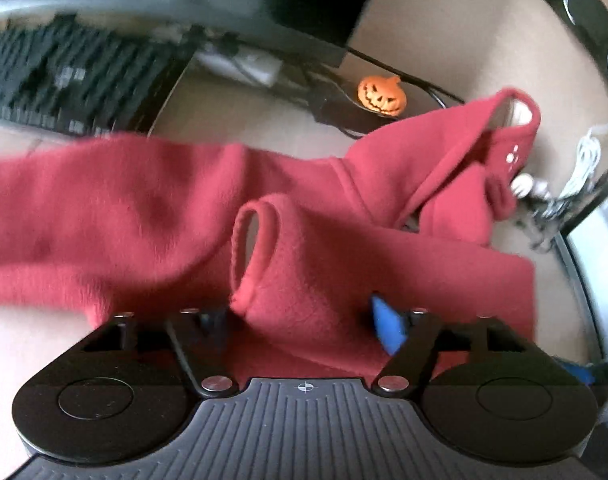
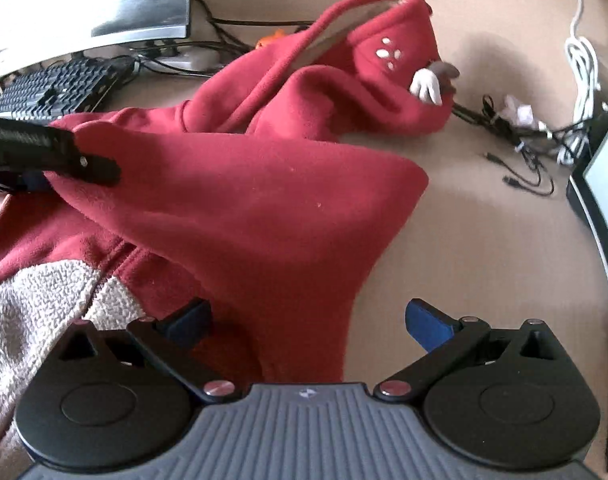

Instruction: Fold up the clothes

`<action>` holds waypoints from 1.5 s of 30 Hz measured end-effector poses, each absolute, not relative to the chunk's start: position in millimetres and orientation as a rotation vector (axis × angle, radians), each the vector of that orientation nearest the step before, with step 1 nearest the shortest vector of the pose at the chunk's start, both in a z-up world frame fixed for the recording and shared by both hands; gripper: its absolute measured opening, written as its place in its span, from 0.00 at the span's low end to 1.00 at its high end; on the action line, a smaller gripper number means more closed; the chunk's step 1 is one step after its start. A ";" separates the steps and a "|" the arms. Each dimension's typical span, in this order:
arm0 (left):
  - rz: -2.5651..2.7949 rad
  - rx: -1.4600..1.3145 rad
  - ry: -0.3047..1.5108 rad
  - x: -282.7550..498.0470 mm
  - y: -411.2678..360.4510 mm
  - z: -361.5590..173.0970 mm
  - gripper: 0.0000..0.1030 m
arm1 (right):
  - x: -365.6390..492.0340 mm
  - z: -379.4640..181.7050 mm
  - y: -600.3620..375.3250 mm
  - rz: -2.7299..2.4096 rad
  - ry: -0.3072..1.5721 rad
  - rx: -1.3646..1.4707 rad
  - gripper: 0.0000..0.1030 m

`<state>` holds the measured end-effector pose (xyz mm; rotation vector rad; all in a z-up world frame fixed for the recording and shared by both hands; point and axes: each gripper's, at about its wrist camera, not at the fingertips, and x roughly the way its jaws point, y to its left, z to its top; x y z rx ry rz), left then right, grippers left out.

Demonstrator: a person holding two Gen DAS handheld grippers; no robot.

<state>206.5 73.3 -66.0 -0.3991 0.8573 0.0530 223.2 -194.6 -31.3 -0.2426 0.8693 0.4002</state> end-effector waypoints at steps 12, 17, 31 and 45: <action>-0.184 -0.197 0.544 219.0 73.4 20.5 0.25 | 214.3 -12.5 -194.6 0.280 0.654 -0.198 1.00; -0.108 -0.158 0.698 227.3 84.0 -44.7 0.37 | 220.4 -19.1 -183.8 0.331 0.782 -0.226 1.00; 0.141 -0.558 0.820 144.3 179.4 -49.4 0.93 | 245.9 -26.8 -175.4 0.221 0.869 -0.216 1.00; 0.352 -0.975 0.770 113.0 265.9 -77.4 0.93 | 199.5 10.0 -167.0 0.258 0.819 -0.186 1.00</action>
